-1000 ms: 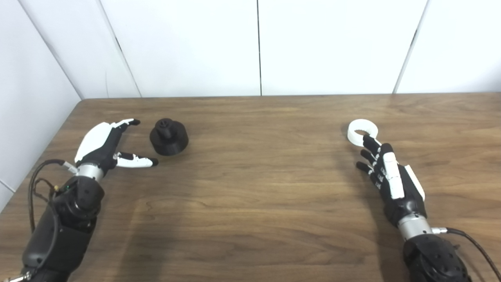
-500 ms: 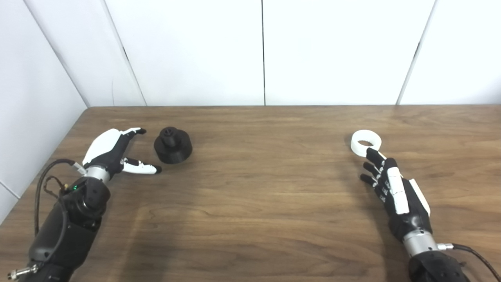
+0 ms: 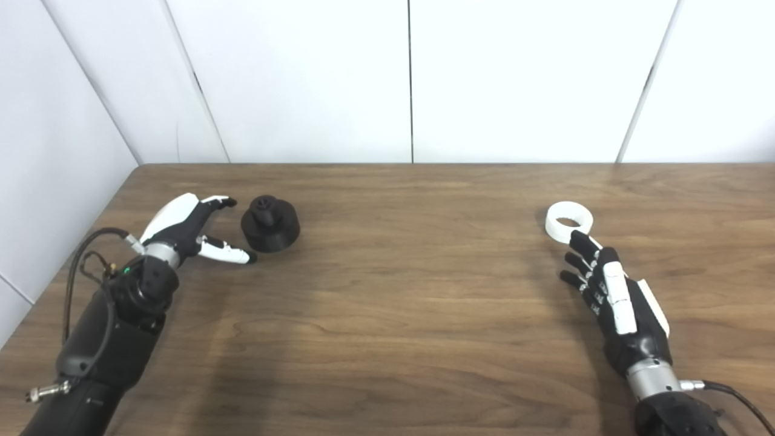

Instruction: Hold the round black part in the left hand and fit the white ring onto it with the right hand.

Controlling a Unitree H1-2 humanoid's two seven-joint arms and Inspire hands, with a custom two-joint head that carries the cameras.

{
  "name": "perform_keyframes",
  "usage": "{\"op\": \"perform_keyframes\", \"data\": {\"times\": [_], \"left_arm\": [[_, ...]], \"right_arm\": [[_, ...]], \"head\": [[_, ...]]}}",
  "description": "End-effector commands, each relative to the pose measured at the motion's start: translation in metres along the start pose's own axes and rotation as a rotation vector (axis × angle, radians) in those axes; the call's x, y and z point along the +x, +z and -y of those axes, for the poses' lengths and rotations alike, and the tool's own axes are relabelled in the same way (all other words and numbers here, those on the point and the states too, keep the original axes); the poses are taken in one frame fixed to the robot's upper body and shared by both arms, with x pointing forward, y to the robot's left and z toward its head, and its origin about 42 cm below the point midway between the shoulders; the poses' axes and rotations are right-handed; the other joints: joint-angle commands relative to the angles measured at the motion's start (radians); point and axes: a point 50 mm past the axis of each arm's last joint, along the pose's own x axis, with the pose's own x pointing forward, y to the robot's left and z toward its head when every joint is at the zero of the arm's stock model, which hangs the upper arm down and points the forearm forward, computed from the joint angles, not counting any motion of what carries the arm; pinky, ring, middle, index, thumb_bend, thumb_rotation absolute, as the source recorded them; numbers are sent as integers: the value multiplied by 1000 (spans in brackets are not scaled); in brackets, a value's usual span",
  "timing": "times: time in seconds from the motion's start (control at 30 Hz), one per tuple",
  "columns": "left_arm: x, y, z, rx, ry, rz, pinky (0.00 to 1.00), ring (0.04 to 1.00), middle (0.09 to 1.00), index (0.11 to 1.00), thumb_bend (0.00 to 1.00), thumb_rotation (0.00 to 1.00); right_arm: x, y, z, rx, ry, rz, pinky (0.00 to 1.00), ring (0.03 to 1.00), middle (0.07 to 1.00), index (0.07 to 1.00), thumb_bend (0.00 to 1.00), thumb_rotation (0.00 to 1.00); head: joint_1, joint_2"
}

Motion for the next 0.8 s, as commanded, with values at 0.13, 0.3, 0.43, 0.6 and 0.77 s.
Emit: {"op": "perform_keyframes", "data": {"times": [0.13, 0.3, 0.43, 0.6, 0.77], "left_arm": [[9, 16, -34, 24, 38, 23, 842, 973, 936, 873, 962, 320], [11, 20, -32, 18, 27, 21, 847, 976, 940, 864, 952, 319], [12, 22, -32, 8, 18, 24, 866, 976, 940, 865, 949, 323], [12, 26, -32, 9, 4, 40, 871, 972, 936, 868, 942, 335], [16, 30, -29, 23, -12, 45, 870, 977, 942, 862, 937, 340]], "right_arm": [[0, 6, 0, 7, 3, 38, 871, 928, 933, 891, 553, 986], [-1, 5, -1, 7, 0, 32, 870, 932, 937, 893, 545, 995], [-2, 5, -2, 10, -2, 30, 869, 936, 941, 896, 542, 989], [-2, 4, -3, 12, -9, 30, 864, 929, 933, 891, 535, 990], [-2, 5, -3, 11, -11, 33, 872, 932, 935, 894, 543, 996]], "head": [[-2, 4], [-4, 5], [-5, 7], [-7, 8], [-16, 9]]}}
